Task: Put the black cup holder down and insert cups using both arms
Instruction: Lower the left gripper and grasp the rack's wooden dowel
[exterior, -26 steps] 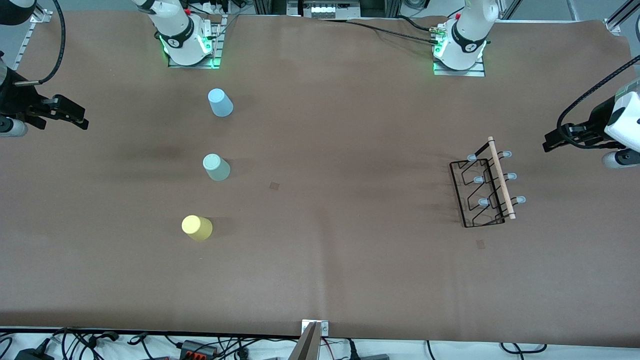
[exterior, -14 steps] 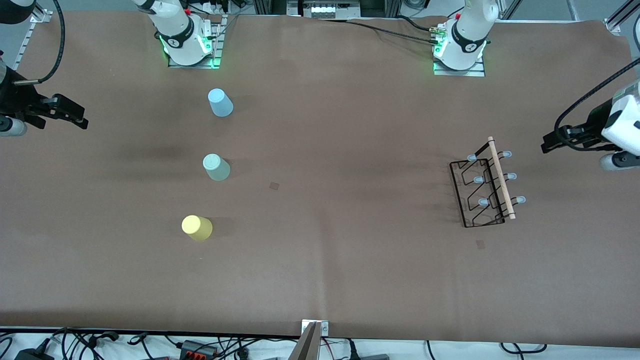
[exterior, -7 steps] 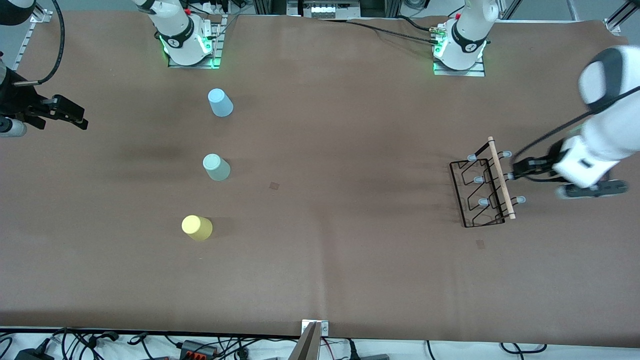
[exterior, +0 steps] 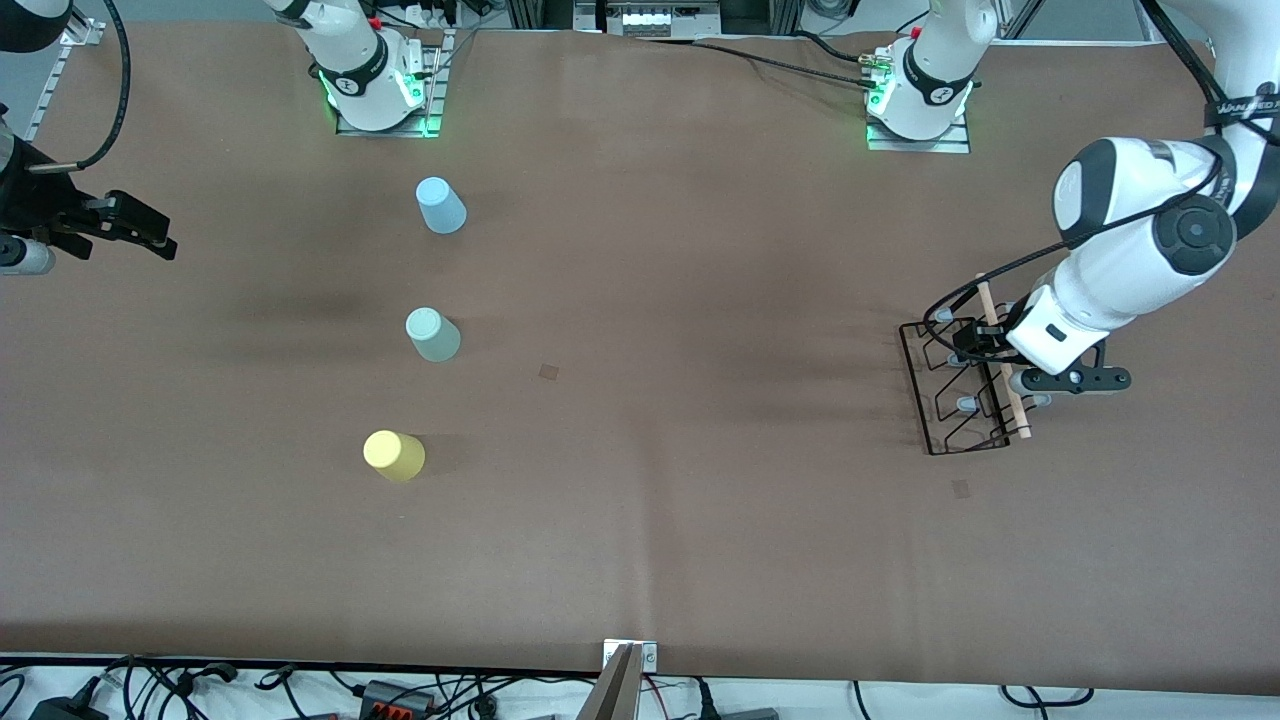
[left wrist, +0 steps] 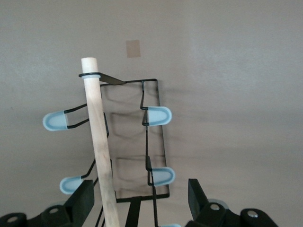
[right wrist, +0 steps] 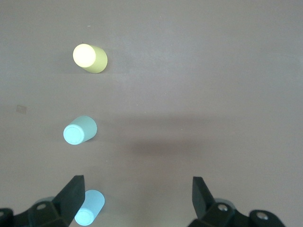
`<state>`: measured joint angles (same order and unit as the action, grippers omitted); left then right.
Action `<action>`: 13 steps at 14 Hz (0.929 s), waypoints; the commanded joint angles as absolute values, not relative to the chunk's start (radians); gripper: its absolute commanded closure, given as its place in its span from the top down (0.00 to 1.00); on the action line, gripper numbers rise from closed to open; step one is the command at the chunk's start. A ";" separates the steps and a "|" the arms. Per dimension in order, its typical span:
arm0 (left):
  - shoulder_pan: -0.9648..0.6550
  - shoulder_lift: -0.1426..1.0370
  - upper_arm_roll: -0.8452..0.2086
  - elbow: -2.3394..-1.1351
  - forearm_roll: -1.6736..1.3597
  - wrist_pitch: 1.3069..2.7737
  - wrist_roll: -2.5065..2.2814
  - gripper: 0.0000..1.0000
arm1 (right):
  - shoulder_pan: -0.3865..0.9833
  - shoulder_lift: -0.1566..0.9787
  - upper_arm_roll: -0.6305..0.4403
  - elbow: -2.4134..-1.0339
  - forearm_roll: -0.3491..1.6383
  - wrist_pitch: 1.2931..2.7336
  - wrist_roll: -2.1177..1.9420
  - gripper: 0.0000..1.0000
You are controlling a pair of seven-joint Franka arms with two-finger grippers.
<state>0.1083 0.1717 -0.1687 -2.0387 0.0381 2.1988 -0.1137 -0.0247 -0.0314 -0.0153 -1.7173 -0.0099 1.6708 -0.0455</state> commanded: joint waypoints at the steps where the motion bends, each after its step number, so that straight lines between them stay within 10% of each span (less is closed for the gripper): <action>1: 0.139 0.143 -0.178 -2.092 0.061 2.255 -0.097 0.81 | -0.026 -0.035 -0.014 -1.721 -0.008 1.674 -0.041 1.00; 13: 0.163 0.144 -0.176 -2.146 0.061 2.267 -0.112 0.11 | -0.023 -0.034 -0.009 -1.723 -0.006 1.672 -0.041 1.00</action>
<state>0.1528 0.1713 -0.1684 -2.1209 0.0425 2.2523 -0.1102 -0.0239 -0.0305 -0.0129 -1.7175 -0.0097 1.6707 -0.0455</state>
